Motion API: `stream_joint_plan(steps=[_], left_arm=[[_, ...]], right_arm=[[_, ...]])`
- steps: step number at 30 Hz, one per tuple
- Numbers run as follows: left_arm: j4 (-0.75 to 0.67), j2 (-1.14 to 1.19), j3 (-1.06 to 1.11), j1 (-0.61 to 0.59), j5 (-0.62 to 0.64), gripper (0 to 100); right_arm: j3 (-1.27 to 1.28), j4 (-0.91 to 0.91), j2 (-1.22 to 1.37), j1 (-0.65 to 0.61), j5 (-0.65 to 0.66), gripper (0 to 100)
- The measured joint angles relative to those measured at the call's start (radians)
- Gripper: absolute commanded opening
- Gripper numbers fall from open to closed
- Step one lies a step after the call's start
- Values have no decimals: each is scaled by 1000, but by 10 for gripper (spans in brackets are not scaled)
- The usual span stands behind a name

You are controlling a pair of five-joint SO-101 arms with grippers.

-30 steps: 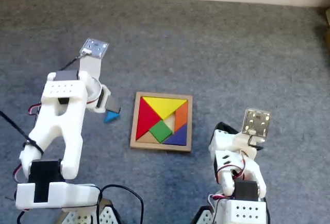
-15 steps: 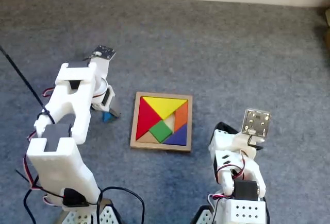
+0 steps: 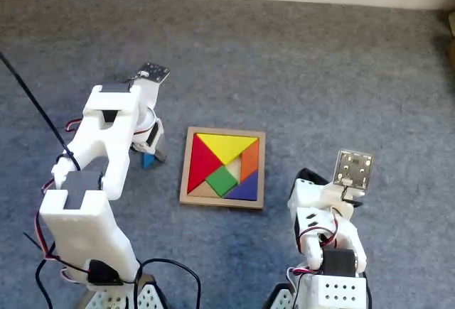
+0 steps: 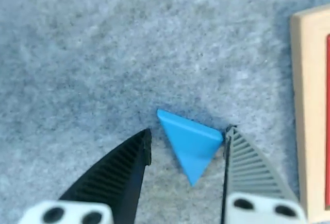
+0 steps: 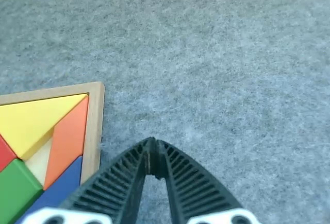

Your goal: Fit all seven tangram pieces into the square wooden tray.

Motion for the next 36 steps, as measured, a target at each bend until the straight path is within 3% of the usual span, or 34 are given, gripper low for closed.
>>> stream_joint_plan(steps=[15, 21, 36], left_arm=[[6, 2, 0, 23, 206, 210], [6, 2, 0, 31, 221, 111], [120, -32, -18, 54, 222, 108]], right_arm=[[0, 0, 0, 0, 0, 4], [0, 0, 0, 0, 0, 4], [0, 0, 0, 0, 0, 4]])
